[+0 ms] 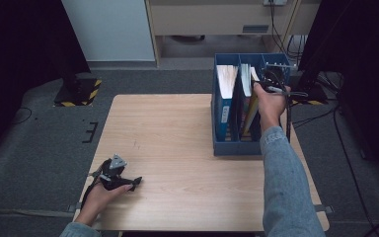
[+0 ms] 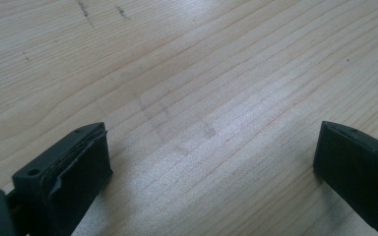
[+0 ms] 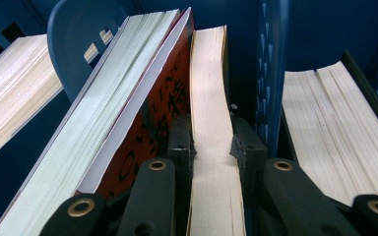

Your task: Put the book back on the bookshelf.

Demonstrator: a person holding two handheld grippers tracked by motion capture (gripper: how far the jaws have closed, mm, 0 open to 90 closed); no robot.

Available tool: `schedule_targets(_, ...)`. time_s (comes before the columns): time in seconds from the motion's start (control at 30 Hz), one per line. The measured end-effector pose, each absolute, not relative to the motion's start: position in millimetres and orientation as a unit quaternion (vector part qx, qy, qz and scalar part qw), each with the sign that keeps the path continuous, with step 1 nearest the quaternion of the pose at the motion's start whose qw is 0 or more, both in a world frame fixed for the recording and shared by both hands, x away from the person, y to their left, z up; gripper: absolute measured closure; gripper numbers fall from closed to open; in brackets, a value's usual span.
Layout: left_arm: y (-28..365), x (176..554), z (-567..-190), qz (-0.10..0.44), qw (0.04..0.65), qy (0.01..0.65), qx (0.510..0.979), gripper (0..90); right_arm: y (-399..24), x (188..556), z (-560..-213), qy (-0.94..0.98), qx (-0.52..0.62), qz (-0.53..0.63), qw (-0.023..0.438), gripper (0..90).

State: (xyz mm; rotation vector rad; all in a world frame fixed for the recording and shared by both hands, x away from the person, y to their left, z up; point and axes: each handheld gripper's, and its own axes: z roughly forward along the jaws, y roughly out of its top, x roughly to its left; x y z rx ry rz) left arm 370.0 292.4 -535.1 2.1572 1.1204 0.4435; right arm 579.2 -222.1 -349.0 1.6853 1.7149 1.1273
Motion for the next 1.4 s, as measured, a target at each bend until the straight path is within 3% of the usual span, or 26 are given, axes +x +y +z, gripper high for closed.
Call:
schedule_targets(0.57,292,370,-535,0.170,0.328,0.428,0.825,0.0,-218,577,-354,0.628,0.621,0.414,0.219,72.0)
schedule_targets(1.4,291,370,-535,0.171,0.328,0.429,0.824,0.0,-233,545,-333,0.637,0.607,0.425,0.214,57.3)
